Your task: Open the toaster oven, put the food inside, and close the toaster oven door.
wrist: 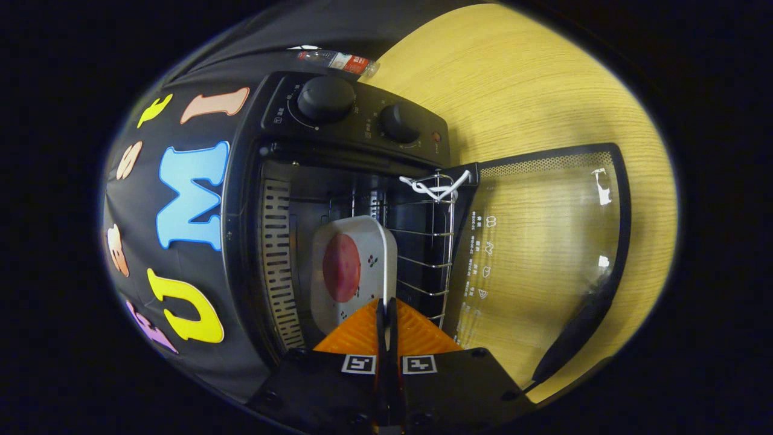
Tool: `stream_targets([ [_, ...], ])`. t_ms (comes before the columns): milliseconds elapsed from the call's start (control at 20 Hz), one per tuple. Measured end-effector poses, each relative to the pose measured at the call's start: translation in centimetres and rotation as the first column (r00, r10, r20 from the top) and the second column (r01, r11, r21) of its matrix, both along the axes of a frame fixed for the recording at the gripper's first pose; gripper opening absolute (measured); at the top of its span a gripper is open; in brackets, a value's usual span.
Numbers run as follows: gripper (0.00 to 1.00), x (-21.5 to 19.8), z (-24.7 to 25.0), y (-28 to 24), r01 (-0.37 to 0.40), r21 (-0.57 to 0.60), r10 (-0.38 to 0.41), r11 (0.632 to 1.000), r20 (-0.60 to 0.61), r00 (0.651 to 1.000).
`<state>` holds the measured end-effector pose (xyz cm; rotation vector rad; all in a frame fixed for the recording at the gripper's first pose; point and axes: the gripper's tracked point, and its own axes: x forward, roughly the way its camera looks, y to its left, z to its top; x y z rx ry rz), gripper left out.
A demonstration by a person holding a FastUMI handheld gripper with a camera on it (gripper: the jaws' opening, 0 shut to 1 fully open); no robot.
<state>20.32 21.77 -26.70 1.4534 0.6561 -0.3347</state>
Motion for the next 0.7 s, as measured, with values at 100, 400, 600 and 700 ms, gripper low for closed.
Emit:
stream_targets([
  [100, 0.04, 0.6, 0.0, 0.7, 0.011, 0.022, -0.011, 1.000, 0.007, 1.000],
  [400, 0.07, 1.3, -0.1, 1.5, 0.024, 0.006, -0.025, 1.000, 0.014, 1.000],
  [600, 0.47, 0.4, 1.6, 2.4, -0.039, -0.019, 0.041, 0.999, 0.090, 0.995],
  [700, 0.82, -0.6, 2.4, 2.7, -0.081, -0.051, 0.086, 0.995, 0.106, 0.991],
])
